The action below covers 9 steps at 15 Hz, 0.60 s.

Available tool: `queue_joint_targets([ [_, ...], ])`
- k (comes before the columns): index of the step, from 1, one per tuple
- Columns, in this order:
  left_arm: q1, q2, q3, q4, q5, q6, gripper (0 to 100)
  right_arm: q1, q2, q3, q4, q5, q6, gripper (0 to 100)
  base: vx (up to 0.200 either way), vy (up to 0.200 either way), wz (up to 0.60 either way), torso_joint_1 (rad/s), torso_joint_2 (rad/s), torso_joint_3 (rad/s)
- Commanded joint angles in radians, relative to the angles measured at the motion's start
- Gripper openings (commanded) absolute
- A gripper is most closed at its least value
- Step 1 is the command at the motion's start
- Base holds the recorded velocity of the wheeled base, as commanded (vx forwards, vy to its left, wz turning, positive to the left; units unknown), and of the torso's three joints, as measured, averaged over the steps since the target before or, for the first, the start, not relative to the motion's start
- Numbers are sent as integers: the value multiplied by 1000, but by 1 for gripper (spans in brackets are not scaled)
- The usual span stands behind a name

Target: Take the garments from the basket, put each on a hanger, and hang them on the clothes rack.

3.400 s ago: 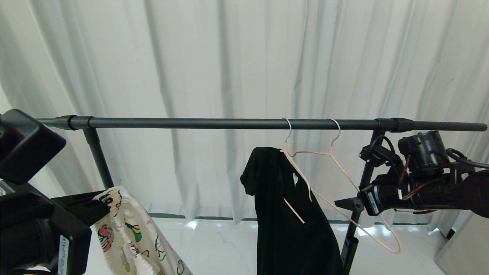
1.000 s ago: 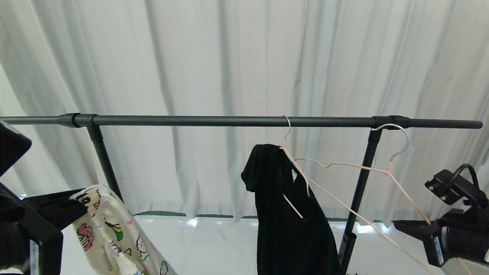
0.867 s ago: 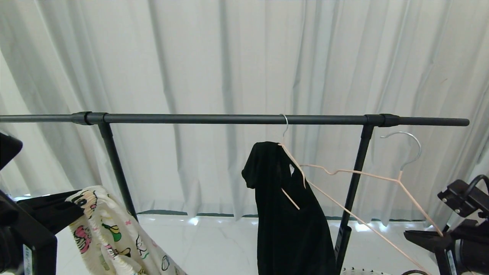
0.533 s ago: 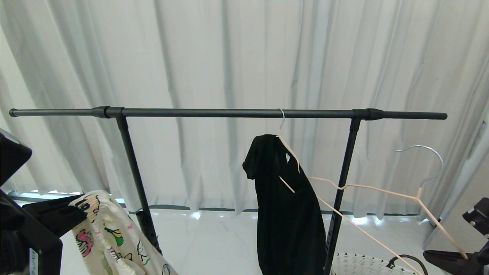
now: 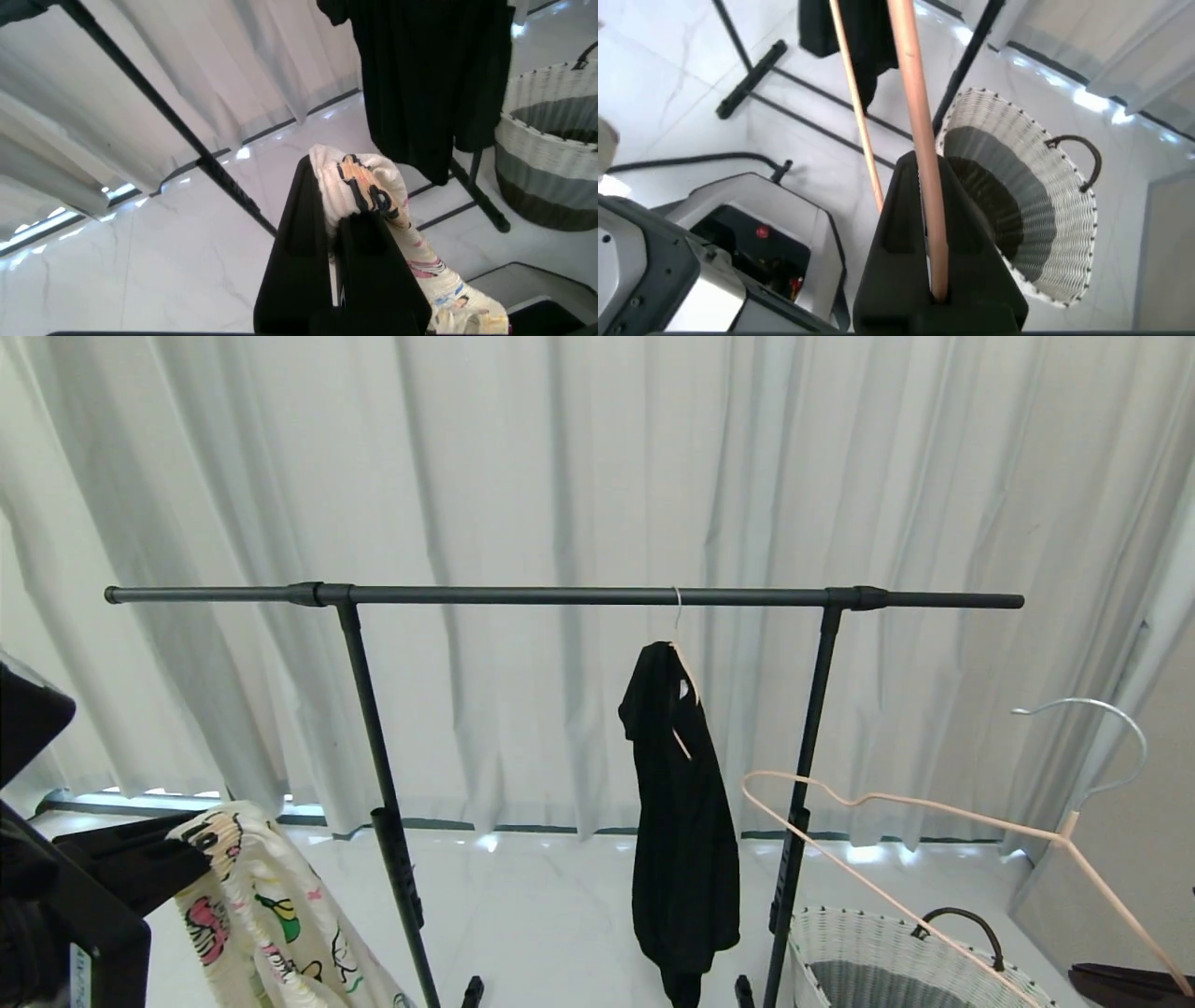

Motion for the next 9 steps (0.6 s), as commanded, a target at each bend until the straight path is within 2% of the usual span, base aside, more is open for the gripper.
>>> queue_joint_targets([
  [1, -1, 0, 0, 0, 1, 0, 0, 32, -6, -11, -1, 1, -1, 0, 0, 0, 0, 0, 0, 0],
  [5, 2, 23, 17, 0, 4, 5, 0, 202, 8, -33, -2, 1, 1, 0, 0, 0, 0, 0, 0, 0],
  [7, 36, 79, 51, 0, 71, 9, 0, 250, 10, -33, -2, 1, 2, 0, 0, 0, 0, 0, 0, 0],
  [8, 52, 149, 46, 0, 131, -5, 0, 282, 17, -42, -2, 1, 6, 0, 0, 0, 0, 0, 0, 0],
  [9, 54, 191, 17, -4, 140, -20, 0, 297, 30, -51, -2, 1, 6, 0, 0, 0, 0, 0, 0, 0],
])
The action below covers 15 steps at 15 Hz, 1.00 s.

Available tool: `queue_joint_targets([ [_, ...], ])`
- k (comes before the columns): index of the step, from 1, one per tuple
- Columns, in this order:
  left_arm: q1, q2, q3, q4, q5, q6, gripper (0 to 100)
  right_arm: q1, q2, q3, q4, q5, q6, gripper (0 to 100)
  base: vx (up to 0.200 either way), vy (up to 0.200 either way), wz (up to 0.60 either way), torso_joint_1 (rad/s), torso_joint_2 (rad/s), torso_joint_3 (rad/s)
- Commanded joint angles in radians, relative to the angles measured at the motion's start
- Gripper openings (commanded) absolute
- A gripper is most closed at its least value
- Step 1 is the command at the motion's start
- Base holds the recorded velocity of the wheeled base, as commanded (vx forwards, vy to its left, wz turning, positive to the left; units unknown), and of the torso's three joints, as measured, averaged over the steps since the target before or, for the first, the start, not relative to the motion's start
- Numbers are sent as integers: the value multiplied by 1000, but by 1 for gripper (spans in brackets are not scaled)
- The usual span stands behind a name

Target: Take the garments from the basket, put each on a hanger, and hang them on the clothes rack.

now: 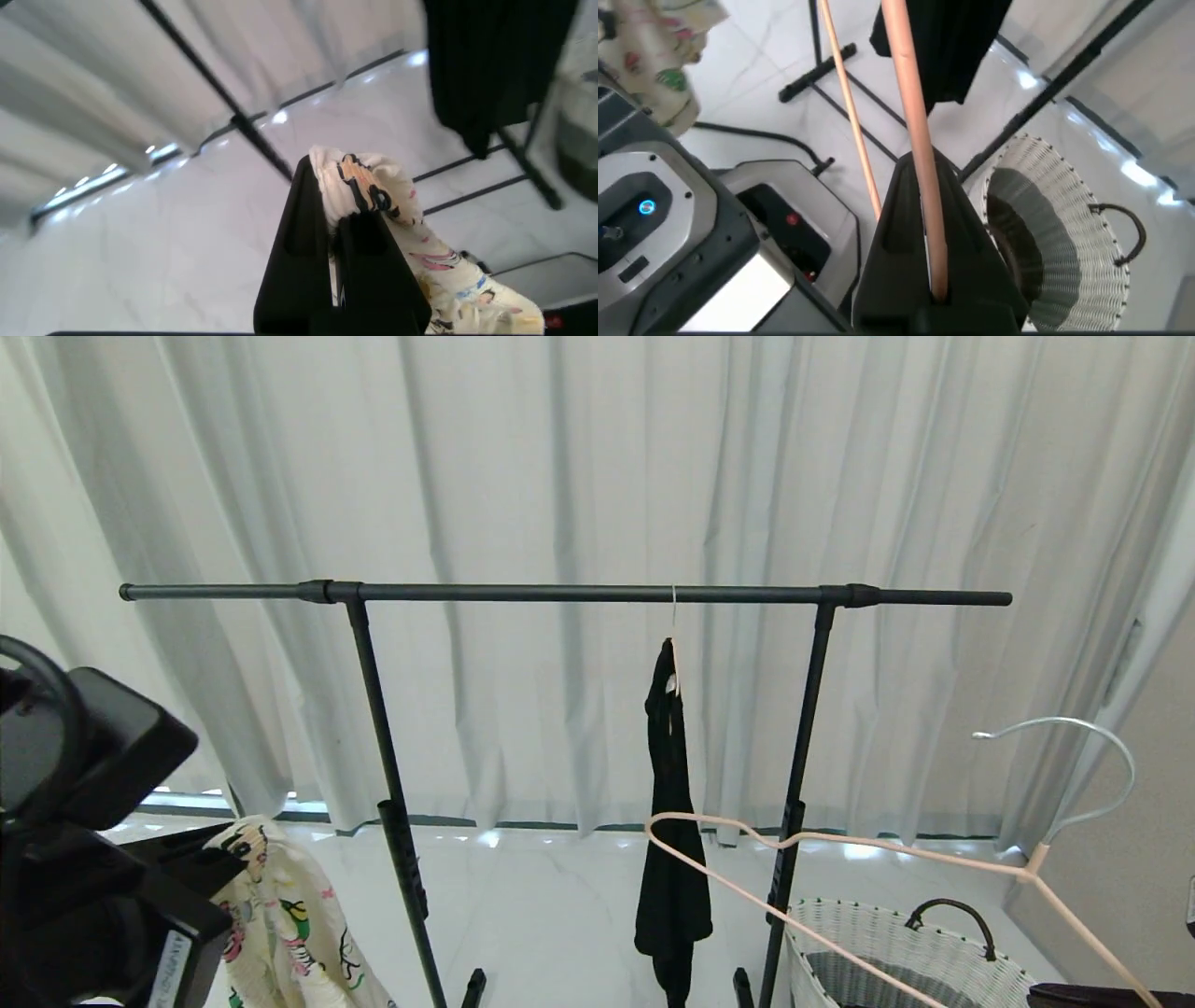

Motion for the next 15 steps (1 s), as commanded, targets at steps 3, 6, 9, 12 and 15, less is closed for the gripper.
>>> queue_joint_targets([
  [3, 18, 229, -152, -4, 26, -112, 0, 41, 104, -92, -4, 0, 15, 0, 0, 0, 0, 0, 0, 0],
  [6, 13, 313, -225, -4, 27, -239, 0, 150, 208, -256, 46, -1, 190, 0, 0, 0, 0, 0, 0, 0],
  [9, 18, 325, -241, -4, 27, -288, 0, 290, 255, -278, 57, -7, 249, 0, 0, 0, 0, 0, 0, 0],
  [12, 38, 339, -244, -4, 27, -333, 0, 371, 277, -279, 23, -7, 277, 0, 0, 0, 0, 0, 0, 0],
  [15, 38, 350, -248, -5, 30, -382, 0, 375, 285, -278, 3, -7, 285, 0, 0, 0, 0, 0, 0, 0],
])
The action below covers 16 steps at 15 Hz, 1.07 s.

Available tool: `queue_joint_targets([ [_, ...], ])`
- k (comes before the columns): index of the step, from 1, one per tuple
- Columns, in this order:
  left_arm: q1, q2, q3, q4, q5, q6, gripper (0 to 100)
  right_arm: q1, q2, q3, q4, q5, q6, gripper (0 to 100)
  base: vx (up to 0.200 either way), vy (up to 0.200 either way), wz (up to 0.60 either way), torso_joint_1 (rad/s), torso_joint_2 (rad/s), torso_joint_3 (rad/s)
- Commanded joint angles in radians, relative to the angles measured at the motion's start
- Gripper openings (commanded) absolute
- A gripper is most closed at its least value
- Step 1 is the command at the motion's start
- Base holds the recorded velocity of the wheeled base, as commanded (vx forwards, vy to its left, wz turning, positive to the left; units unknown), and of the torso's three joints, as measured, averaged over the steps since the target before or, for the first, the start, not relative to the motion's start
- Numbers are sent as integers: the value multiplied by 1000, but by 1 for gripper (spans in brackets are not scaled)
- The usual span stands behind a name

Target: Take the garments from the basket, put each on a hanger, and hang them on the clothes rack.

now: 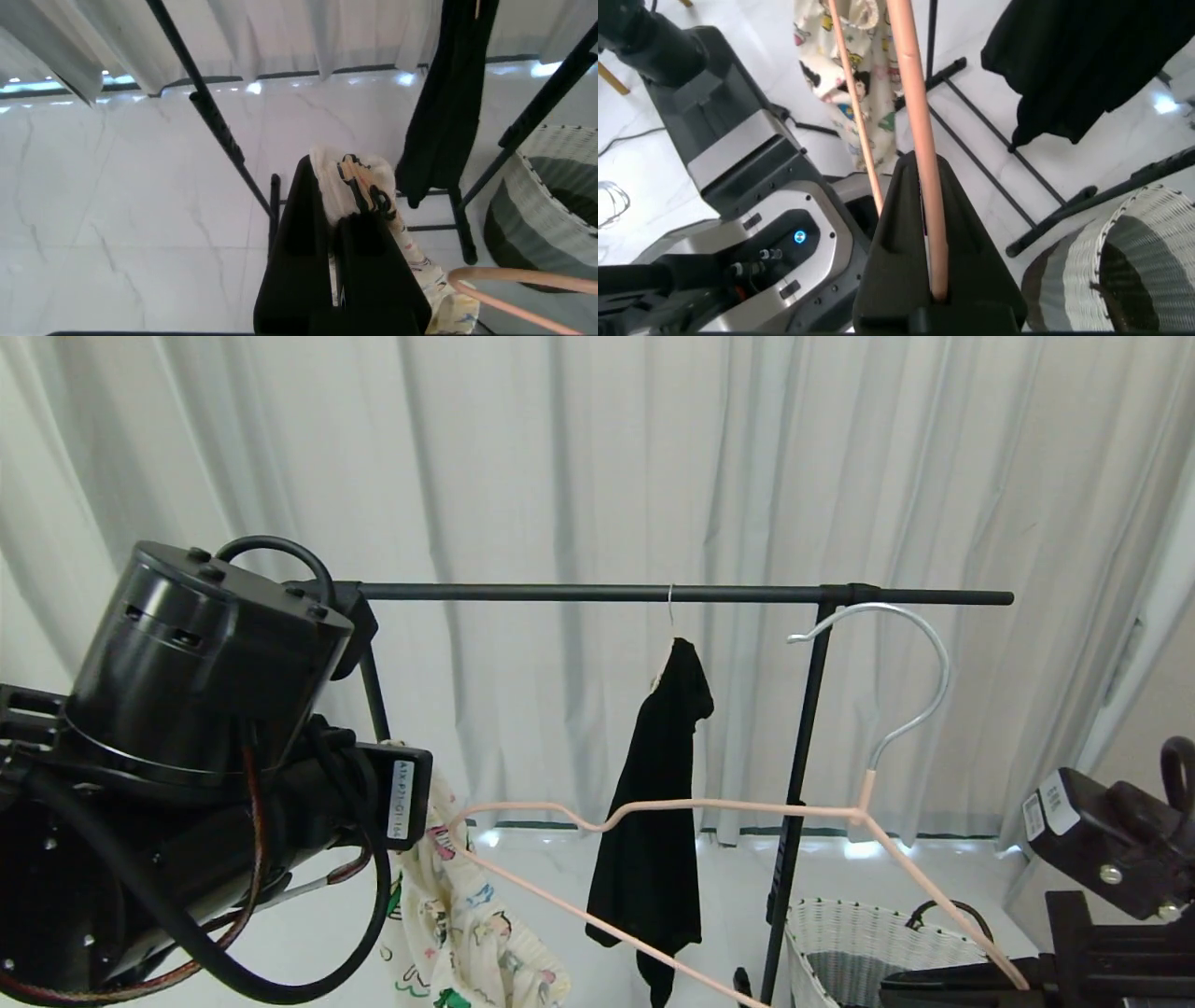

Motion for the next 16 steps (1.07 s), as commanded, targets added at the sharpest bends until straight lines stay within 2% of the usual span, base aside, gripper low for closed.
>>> queue_joint_targets([
  [1, 2, 10, -1, -1, 2, -11, 0, 5, 12, -1, -1, 2, 0, 0, 0, 0, 0, 0, 0, 0],
  [5, -5, 17, -20, -1, 6, -35, 0, 20, 35, -4, -10, 0, 0, 0, 0, 0, 0, 0, 0, 0],
  [8, -4, 15, -29, -1, 9, -37, 0, 23, 81, -9, -73, 0, 0, 0, 0, 0, 0, 0, 0, 0],
  [15, -4, 32, -29, -32, 15, -38, 0, 22, 153, -47, -80, -4, 5, 0, 0, 0, 0, 0, 0, 0],
  [16, -2, 32, -29, -30, 17, -38, 0, 20, 161, -49, -80, -23, 8, 0, 0, 0, 0, 0, 0, 0],
])
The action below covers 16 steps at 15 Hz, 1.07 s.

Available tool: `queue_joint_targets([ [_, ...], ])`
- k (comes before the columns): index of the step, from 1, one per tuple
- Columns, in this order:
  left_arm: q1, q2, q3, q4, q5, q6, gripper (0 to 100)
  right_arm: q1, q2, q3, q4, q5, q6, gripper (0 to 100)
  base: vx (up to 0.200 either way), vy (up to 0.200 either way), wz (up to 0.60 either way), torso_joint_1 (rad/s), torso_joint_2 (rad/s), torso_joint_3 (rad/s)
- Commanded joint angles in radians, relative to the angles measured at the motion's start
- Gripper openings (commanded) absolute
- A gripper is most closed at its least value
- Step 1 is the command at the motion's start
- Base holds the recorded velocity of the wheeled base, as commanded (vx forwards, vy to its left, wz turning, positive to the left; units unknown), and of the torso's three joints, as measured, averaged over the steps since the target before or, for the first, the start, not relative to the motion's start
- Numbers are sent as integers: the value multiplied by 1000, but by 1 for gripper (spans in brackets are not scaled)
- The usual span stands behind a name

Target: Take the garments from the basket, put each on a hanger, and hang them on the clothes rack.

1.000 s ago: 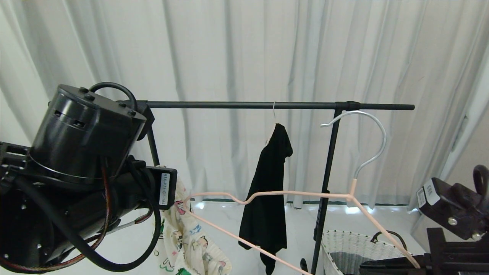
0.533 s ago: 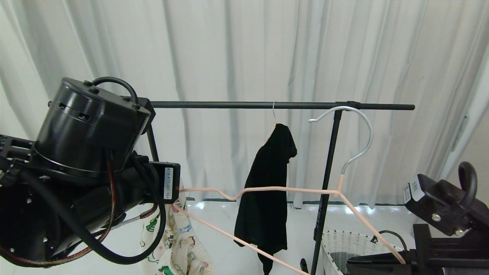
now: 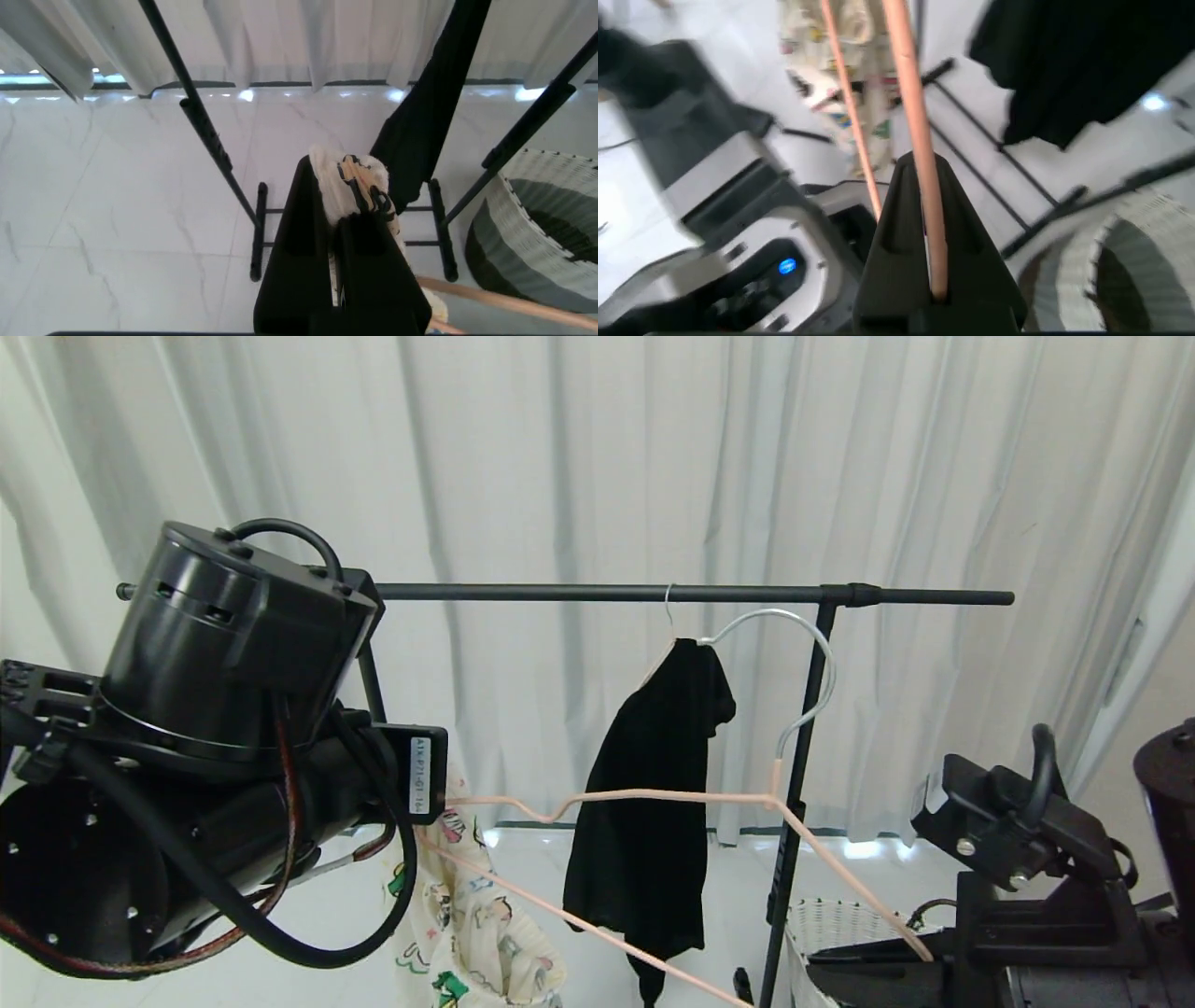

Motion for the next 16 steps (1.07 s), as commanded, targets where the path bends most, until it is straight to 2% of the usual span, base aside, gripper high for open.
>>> queue_joint_targets([
  [1, 4, 2, 0, -1, 7, 0, 0, -2, 36, -3, -2, -43, 5, 0, 0, 0, 0, 0, 0, 0],
  [2, 4, 2, 0, 0, 22, 0, 0, -2, 47, -3, -20, -79, 22, 0, 0, 0, 0, 0, 0, 0],
  [5, 2, 12, 0, -1, 36, -8, 0, 3, 74, -5, -100, -88, 62, 0, 0, 0, 0, 0, 0, 0],
  [11, -13, 36, -32, -1, 40, -45, 0, 26, 103, -25, -103, -96, 65, 0, 0, 0, 0, 0, 0, 0],
  [13, -24, 39, -30, 0, 56, -68, 0, 24, 129, -49, -101, -131, 77, 0, 0, 0, 0, 0, 0, 0],
  [16, -36, 44, -32, -1, 63, -69, 0, 29, 156, -82, -103, -143, 80, 0, 0, 0, 0, 0, 0, 0],
])
